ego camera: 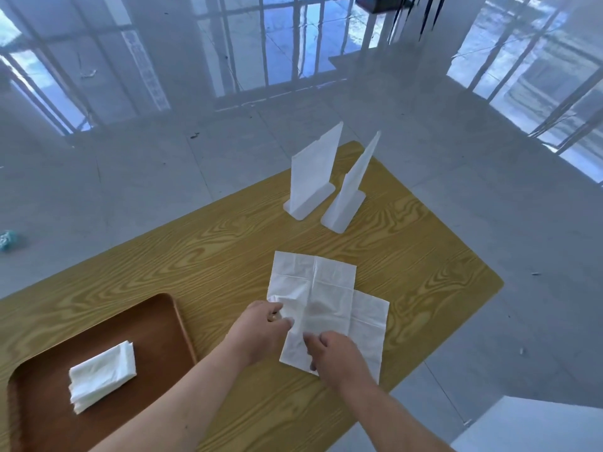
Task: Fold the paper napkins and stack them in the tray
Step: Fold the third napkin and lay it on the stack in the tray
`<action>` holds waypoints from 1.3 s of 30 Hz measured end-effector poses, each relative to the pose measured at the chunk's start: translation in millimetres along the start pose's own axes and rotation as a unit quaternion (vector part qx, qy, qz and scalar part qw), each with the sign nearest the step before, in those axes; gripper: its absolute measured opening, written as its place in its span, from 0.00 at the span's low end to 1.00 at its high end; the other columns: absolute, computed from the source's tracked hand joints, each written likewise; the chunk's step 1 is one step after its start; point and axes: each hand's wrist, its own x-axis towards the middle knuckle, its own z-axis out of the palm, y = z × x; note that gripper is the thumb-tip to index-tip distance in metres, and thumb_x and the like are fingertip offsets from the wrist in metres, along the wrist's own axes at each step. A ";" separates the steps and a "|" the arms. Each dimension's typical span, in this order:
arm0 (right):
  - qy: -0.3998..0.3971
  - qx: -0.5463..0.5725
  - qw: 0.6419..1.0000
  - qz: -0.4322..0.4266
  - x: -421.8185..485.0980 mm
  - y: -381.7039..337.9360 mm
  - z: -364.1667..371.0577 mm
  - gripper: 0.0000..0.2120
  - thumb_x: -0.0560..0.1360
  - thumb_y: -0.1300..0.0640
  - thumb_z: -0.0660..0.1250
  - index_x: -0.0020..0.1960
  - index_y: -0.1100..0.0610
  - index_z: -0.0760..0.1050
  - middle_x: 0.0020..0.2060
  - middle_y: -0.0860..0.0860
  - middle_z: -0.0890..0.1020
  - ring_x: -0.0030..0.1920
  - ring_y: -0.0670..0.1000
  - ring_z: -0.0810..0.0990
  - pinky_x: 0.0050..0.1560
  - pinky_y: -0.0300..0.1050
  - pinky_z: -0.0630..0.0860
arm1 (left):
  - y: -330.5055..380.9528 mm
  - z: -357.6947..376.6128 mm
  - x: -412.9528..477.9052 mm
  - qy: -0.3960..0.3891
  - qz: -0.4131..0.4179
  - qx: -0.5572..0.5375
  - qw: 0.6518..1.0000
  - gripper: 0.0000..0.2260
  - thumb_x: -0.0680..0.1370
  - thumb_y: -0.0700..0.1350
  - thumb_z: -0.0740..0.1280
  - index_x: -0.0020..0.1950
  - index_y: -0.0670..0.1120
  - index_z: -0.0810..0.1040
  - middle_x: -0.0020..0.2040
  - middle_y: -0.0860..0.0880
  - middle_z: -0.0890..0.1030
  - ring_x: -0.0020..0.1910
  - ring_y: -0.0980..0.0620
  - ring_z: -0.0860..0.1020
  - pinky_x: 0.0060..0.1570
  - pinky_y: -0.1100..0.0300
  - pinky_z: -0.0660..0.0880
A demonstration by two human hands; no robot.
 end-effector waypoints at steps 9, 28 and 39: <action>-0.031 0.547 0.825 0.135 3.3 -55.0 5.3 0.16 0.83 0.50 0.70 0.61 0.64 0.81 0.51 0.59 0.87 0.54 0.58 0.86 0.57 0.53 0.82 | 4.9 -18.2 -62.8 -0.025 -0.012 -0.326 0.945 0.30 0.70 0.59 0.74 0.71 0.54 0.78 0.63 0.58 0.85 0.58 0.62 0.83 0.53 0.65 0.78; -0.291 0.408 0.865 -0.038 -45.0 -186.1 -15.7 0.29 0.63 0.52 0.72 0.61 0.65 0.83 0.50 0.60 0.84 0.49 0.60 0.84 0.53 0.56 0.80 | -92.6 -152.1 -135.5 -0.002 -0.021 -0.417 0.909 0.32 0.68 0.81 0.66 0.67 0.68 0.80 0.72 0.67 0.76 0.75 0.61 0.68 0.79 0.47 0.56; -0.334 0.368 0.859 -0.121 -53.7 -193.0 2.4 0.24 0.74 0.55 0.71 0.69 0.59 0.79 0.60 0.62 0.84 0.57 0.62 0.83 0.50 0.59 0.82 | -94.3 -179.2 -143.3 0.051 0.019 -0.523 0.851 0.21 0.72 0.49 0.80 0.61 0.41 0.86 0.60 0.40 0.87 0.54 0.44 0.85 0.55 0.49 0.82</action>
